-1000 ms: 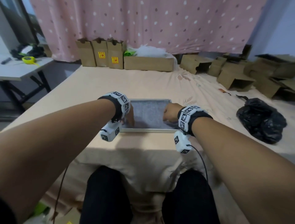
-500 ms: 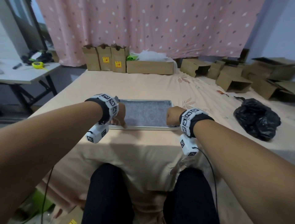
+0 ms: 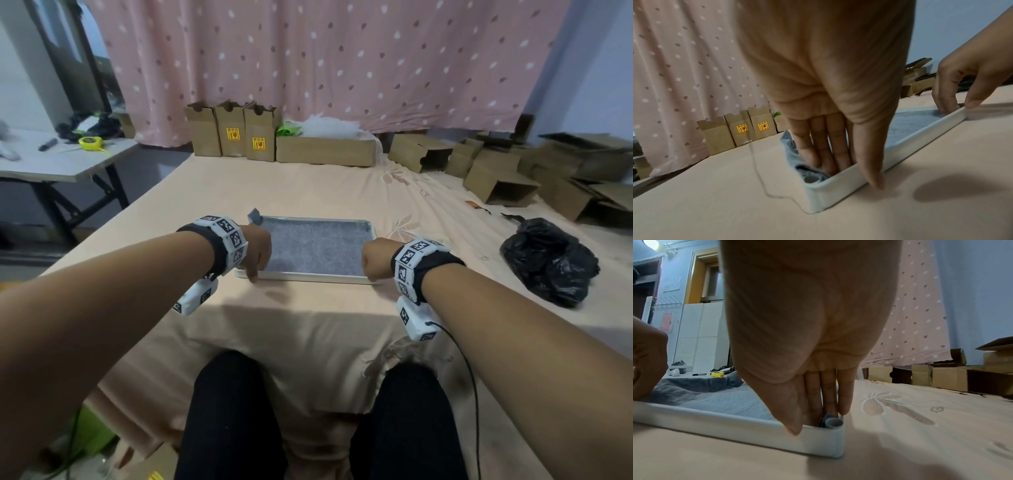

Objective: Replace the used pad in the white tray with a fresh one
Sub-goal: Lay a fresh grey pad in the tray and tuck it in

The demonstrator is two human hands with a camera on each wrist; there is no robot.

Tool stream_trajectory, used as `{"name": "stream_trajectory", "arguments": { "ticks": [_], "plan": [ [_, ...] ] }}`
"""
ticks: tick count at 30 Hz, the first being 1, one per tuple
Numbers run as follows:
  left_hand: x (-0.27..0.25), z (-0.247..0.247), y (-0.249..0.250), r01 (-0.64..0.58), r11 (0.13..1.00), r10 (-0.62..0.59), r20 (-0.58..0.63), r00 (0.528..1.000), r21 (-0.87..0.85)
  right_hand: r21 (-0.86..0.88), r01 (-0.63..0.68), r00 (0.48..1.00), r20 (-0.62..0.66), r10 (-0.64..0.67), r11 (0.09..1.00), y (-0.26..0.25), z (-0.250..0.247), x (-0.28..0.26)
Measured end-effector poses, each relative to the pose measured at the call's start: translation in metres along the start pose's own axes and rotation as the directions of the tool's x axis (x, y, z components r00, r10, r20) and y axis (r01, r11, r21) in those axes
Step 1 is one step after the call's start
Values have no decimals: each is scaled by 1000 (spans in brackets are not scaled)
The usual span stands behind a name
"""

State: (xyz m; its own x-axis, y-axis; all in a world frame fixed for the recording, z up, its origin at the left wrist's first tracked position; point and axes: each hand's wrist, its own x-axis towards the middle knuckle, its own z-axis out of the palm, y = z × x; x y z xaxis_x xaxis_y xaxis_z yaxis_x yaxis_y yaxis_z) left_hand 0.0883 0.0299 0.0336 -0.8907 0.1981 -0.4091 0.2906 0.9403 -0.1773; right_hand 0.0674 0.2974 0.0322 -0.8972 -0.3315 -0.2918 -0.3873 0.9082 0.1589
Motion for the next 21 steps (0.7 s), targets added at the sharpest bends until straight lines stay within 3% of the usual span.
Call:
{"name": "stream_trajectory", "arguments": {
  "ticks": [21],
  "plan": [
    [-1,19,-4,-48,996,41,-99,994,-73,-185,59,996,-51,-69,981,-2,9,0]
  ]
}}
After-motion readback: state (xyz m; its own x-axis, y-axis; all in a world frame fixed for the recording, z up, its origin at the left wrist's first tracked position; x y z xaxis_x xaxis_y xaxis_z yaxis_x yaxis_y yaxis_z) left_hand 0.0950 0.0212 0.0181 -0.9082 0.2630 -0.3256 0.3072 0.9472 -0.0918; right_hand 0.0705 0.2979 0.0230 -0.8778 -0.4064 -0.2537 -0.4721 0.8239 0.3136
